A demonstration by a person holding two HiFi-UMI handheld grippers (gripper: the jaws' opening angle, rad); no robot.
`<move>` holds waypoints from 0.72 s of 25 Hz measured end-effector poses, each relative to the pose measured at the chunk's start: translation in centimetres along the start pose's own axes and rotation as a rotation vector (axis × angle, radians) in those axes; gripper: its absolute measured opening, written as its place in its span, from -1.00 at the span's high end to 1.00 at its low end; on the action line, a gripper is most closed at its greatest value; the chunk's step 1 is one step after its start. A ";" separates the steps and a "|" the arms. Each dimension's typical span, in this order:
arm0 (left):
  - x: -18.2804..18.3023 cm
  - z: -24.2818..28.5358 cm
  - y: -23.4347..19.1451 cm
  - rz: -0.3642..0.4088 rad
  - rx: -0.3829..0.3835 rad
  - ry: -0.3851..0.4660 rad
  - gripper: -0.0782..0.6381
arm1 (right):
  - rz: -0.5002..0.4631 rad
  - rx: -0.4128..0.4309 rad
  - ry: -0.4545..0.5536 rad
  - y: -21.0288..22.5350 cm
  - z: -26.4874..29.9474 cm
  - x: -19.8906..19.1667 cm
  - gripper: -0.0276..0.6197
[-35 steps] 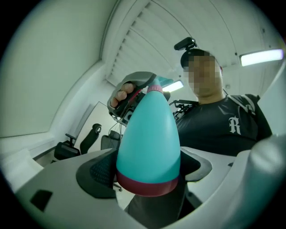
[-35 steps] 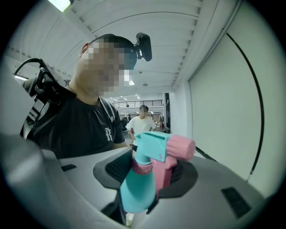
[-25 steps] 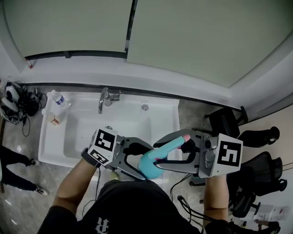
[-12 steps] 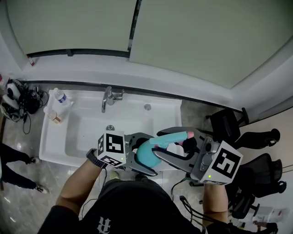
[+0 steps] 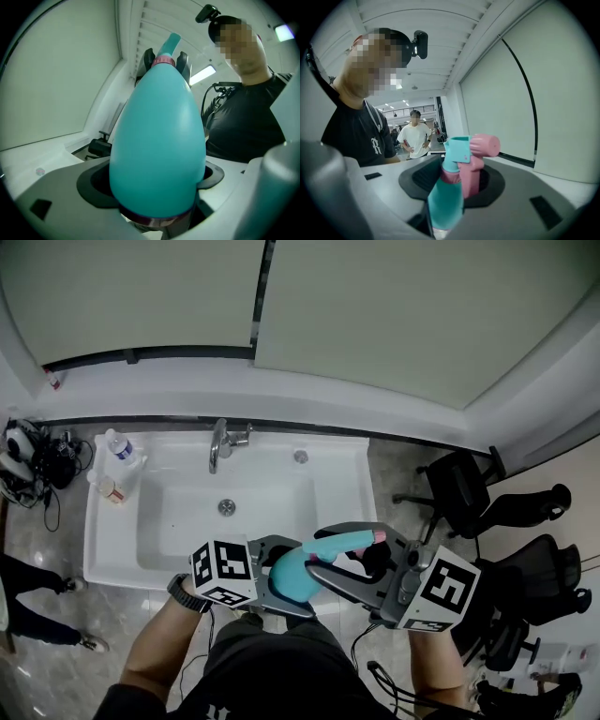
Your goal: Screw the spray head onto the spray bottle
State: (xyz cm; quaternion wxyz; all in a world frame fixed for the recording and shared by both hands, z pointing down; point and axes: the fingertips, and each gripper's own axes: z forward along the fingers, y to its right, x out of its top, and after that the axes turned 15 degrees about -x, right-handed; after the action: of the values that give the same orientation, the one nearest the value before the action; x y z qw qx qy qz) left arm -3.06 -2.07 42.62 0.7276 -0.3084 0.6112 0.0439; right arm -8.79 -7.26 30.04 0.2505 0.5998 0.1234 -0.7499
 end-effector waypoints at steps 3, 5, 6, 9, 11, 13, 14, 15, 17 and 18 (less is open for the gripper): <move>-1.7 0.8 1.9 -0.029 -0.007 -0.013 -0.47 | 0.013 0.009 0.018 -1.9 -0.5 -1.0 0.45; -2.4 1.8 3.6 -0.053 0.000 -0.009 -0.47 | 0.023 0.020 0.024 -3.5 -1.5 -1.5 0.45; -2.7 2.2 4.5 -0.061 0.007 -0.010 -0.47 | 0.030 0.024 0.024 -4.3 -2.0 -1.8 0.45; -3.5 4.2 7.2 -0.064 0.037 -0.017 -0.47 | 0.028 0.044 0.040 -7.3 -4.3 -2.4 0.45; -4.2 6.5 9.1 -0.063 0.056 -0.018 -0.47 | 0.024 0.059 0.055 -9.4 -6.7 -3.2 0.45; -5.0 9.7 11.1 -0.065 0.076 -0.018 -0.47 | 0.022 0.078 0.068 -11.6 -9.8 -4.4 0.45; -5.5 11.5 12.2 -0.068 0.087 -0.018 -0.47 | 0.023 0.088 0.072 -12.7 -11.5 -5.1 0.45; -6.1 13.4 13.2 -0.073 0.099 -0.018 -0.47 | 0.025 0.099 0.076 -13.8 -13.3 -5.9 0.45; -7.2 17.0 15.5 -0.089 0.124 -0.015 -0.47 | 0.033 0.126 0.084 -16.1 -16.8 -7.4 0.45; -7.7 18.8 16.7 -0.099 0.133 -0.014 -0.47 | 0.038 0.139 0.087 -17.4 -18.5 -8.1 0.45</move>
State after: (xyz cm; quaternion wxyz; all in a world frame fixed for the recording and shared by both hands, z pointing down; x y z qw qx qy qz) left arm 3.93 23.21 44.24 0.7520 -0.2887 0.5917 -0.0307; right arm -1.13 18.21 31.18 0.2168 0.6501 0.0703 -0.7249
